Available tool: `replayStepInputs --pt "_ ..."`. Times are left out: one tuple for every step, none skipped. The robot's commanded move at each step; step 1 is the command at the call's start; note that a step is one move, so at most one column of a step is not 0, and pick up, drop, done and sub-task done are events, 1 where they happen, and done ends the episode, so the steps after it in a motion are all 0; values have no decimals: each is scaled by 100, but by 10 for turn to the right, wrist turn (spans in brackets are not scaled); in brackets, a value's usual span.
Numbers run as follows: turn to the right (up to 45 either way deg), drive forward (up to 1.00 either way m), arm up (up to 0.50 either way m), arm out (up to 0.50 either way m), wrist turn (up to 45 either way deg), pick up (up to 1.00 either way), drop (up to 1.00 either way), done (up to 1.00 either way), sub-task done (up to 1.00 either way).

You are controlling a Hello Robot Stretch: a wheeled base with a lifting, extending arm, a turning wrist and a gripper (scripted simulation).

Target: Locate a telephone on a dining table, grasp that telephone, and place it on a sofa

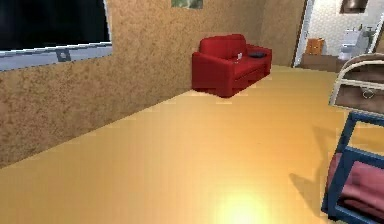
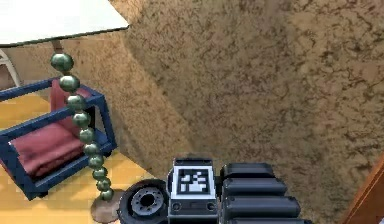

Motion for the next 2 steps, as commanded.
replayStepInputs --pt "30 0 0 0 0 0 0 0 0" --pt "0 70 0 0 0 0 0 0 0"
